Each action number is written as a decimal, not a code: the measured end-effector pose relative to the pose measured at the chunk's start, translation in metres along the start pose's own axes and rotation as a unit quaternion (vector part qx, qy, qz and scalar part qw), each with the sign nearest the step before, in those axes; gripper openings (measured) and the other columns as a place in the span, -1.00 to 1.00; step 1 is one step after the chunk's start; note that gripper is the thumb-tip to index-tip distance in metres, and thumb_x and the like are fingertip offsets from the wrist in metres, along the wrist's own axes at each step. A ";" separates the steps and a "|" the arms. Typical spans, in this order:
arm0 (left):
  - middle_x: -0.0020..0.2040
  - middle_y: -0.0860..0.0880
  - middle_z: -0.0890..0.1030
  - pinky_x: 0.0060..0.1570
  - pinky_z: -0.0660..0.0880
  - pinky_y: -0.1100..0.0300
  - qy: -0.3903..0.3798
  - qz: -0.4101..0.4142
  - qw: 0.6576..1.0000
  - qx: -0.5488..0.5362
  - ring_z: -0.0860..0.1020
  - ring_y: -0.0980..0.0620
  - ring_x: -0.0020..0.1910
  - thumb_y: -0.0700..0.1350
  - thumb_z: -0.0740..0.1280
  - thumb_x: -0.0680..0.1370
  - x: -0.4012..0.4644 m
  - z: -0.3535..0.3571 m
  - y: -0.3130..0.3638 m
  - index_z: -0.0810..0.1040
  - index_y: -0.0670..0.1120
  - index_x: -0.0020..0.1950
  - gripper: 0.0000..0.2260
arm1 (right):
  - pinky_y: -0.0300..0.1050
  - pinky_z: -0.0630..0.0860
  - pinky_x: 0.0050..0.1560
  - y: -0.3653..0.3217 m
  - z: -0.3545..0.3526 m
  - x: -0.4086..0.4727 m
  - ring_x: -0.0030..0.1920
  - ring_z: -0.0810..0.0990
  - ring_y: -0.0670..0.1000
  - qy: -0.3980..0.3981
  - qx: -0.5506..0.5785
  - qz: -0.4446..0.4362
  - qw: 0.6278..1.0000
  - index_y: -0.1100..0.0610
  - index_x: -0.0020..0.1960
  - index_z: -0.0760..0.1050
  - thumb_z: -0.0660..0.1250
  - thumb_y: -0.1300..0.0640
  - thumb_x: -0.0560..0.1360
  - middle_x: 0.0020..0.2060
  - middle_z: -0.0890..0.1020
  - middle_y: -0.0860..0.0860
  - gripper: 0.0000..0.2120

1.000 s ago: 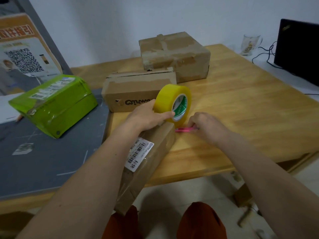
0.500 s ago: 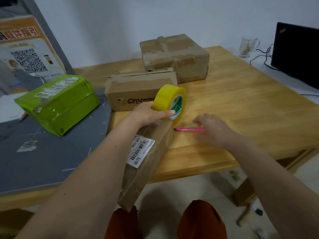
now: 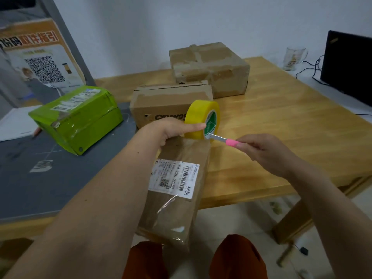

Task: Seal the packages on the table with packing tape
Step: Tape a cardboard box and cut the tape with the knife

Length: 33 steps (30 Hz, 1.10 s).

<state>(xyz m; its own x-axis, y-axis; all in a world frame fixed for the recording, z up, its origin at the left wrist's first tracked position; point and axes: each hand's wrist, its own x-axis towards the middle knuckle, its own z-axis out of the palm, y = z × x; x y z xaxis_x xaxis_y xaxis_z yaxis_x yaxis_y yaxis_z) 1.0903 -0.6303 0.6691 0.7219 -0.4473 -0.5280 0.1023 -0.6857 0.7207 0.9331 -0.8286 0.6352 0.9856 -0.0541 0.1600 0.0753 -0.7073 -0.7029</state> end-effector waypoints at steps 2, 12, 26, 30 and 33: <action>0.08 -0.18 0.67 0.13 0.54 -0.07 0.003 -0.012 1.000 -0.008 0.63 -0.15 0.08 0.42 0.50 -0.06 -0.001 -0.002 0.001 0.58 -0.11 0.24 0.00 | -0.09 0.41 -0.32 -0.014 -0.001 0.001 -0.41 0.44 -0.11 0.009 -0.053 -0.031 0.998 -0.06 -0.02 0.62 0.08 -0.32 0.44 -0.41 0.53 -0.09 -0.53; 0.19 -0.19 0.63 0.33 0.44 -0.10 -0.014 0.021 0.994 -0.107 0.56 -0.16 0.24 0.28 0.54 0.24 0.007 0.008 -0.014 0.60 -0.10 0.23 -0.31 | -0.15 0.26 -0.26 -0.033 0.019 0.017 -0.20 0.33 -0.17 0.034 -0.221 -0.085 0.971 -0.16 0.27 0.55 0.05 -0.24 0.54 -0.28 0.32 -0.24 -0.55; 0.04 -0.19 0.67 0.10 0.58 -0.02 0.030 0.080 0.953 -0.291 0.65 -0.09 -0.10 0.06 0.46 0.45 0.008 0.023 -0.039 0.55 -0.14 0.15 -0.62 | -0.02 0.47 -0.13 -0.032 0.038 0.018 -0.14 0.55 0.04 0.081 -0.147 -0.110 0.980 0.10 0.14 0.53 0.11 -0.04 0.61 -0.11 0.57 0.05 -0.69; 0.00 -0.21 0.63 0.02 0.57 -0.01 0.021 0.065 0.943 -0.325 0.61 -0.09 -0.16 -0.04 0.46 0.46 0.007 0.023 -0.038 0.51 -0.15 0.11 -0.69 | 0.03 0.46 -0.14 -0.036 0.034 0.025 -0.12 0.56 0.13 0.057 -0.197 -0.131 0.970 0.14 0.16 0.52 0.11 -0.01 0.63 -0.10 0.58 0.13 -0.69; -0.12 -0.15 0.64 -0.04 0.59 -0.01 0.018 0.075 0.932 -0.354 0.61 -0.08 -0.21 -0.08 0.50 0.37 0.005 0.023 -0.039 0.48 -0.10 -0.07 -0.74 | -0.01 0.43 -0.14 -0.035 0.035 0.021 -0.12 0.56 0.11 0.064 -0.202 -0.170 0.962 0.18 0.07 0.57 0.24 0.10 0.61 -0.14 0.60 0.11 -0.81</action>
<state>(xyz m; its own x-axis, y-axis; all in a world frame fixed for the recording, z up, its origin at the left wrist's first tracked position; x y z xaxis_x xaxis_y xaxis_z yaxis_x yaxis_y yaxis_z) 1.0746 -0.6187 0.6279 0.7863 -0.4789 -0.3904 0.4148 -0.0592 0.9080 0.9561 -0.7801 0.6388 0.8857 0.1617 0.4353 0.3008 -0.9140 -0.2723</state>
